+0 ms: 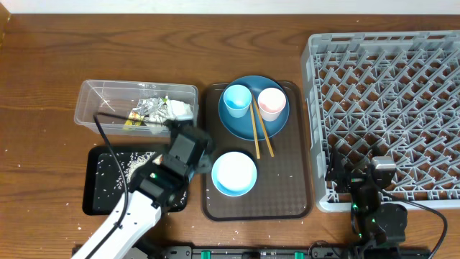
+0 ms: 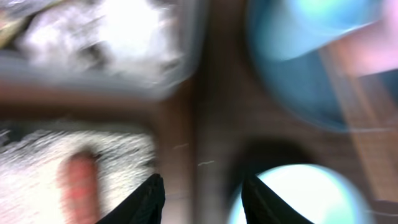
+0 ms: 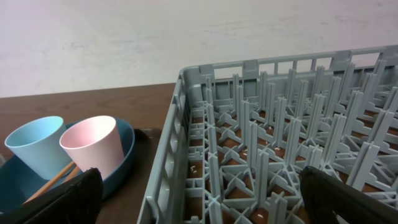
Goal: Sort waste into correct bins and load items into the dishwasher rack
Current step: 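Grasp the light-blue cup with the left gripper and lift it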
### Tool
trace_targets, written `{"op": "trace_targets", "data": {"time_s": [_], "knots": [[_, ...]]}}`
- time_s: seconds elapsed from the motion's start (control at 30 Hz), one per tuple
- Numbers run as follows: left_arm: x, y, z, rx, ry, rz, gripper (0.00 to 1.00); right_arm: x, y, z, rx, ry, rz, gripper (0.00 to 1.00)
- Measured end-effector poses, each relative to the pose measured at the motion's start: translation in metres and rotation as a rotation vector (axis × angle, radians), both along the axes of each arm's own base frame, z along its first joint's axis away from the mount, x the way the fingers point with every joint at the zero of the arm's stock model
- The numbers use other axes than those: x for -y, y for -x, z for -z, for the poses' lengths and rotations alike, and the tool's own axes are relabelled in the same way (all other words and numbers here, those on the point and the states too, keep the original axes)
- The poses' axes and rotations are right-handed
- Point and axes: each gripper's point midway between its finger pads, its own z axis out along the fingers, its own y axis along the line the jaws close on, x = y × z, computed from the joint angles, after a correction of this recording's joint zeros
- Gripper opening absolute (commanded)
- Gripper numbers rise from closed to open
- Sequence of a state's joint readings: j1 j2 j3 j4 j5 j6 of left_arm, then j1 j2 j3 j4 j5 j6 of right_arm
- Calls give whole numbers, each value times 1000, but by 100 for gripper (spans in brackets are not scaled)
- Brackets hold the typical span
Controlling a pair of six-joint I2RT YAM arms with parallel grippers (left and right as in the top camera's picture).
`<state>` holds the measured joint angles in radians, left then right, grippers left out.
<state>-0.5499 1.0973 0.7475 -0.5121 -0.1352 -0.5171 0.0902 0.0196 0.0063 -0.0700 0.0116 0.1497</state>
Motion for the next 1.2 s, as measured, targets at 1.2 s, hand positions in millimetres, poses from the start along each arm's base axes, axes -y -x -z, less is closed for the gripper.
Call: {"op": "trace_targets", "data": {"time_s": [1.2], "knots": [[68,-140,26,-36,56,75,36,0,0,0,0,0,0,99]]}}
